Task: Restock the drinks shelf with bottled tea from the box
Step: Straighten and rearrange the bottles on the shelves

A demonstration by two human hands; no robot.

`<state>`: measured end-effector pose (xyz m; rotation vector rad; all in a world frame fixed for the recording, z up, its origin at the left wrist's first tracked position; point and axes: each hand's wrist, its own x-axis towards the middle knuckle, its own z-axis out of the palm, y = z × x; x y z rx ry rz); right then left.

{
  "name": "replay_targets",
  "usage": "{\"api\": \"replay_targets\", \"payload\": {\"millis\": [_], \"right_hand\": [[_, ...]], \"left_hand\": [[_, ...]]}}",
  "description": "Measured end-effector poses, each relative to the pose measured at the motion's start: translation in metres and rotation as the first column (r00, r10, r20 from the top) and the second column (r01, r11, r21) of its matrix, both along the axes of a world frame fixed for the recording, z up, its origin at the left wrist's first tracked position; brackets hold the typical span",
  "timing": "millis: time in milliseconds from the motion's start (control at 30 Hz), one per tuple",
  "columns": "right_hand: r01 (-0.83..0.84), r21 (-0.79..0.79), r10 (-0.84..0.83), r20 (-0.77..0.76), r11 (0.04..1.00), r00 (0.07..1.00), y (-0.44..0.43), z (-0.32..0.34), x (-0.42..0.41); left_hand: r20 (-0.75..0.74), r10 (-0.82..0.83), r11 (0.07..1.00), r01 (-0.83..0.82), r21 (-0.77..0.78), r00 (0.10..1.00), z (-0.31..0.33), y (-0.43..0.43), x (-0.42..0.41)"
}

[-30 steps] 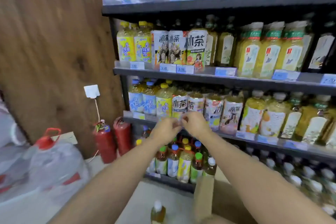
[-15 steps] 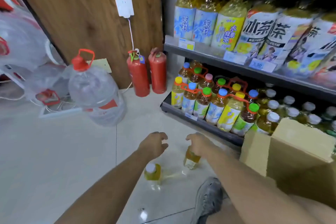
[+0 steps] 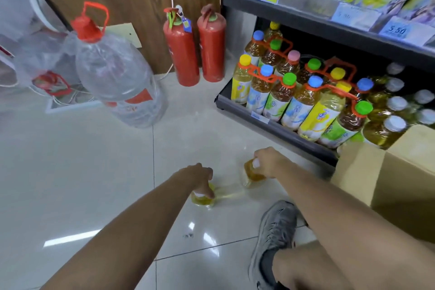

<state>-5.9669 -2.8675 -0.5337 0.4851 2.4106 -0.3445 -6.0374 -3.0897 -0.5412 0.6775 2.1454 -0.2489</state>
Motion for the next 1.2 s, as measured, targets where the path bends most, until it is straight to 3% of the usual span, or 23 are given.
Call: {"api": "replay_targets", "payload": {"millis": [200,300,433,533,633,967,1067,1200], "right_hand": [[0.191,-0.051,-0.191,0.009,0.980,0.982,-0.024,-0.003,0.004],[0.245,-0.044,-0.245,-0.003,0.969,0.970,-0.030,-0.006,0.002],[0.107,-0.014,-0.108,-0.029,0.994,0.994,-0.032,-0.015,0.001],[-0.075,0.028,0.076,-0.042,0.997,0.996,-0.017,-0.012,0.000],[-0.136,0.054,0.137,-0.027,0.989,0.990,0.007,-0.011,0.007],[0.147,-0.007,-0.147,-0.104,0.989,0.984,0.019,-0.033,0.015],[0.221,-0.029,-0.223,-0.152,0.975,0.963,0.020,-0.037,0.014],[0.190,-0.041,-0.194,-0.166,0.981,0.967,0.018,-0.024,0.010]], "left_hand": [[0.021,-0.097,0.994,0.098,-0.045,0.995,-0.001,-0.010,0.018],[-0.046,-0.069,0.996,0.072,0.056,0.997,-0.005,-0.023,0.020],[-0.110,-0.033,0.979,0.055,0.197,0.993,-0.012,-0.035,0.023],[-0.132,-0.002,0.972,0.033,0.234,0.991,-0.016,-0.040,0.021],[-0.133,0.026,0.962,0.011,0.274,0.991,-0.020,-0.041,0.019],[0.004,0.062,0.909,-0.058,0.413,0.998,-0.037,-0.052,0.007],[0.053,0.183,0.873,-0.187,0.449,0.982,-0.039,-0.057,0.011],[0.076,0.419,0.752,-0.393,0.530,0.905,-0.028,-0.058,0.007]]}}
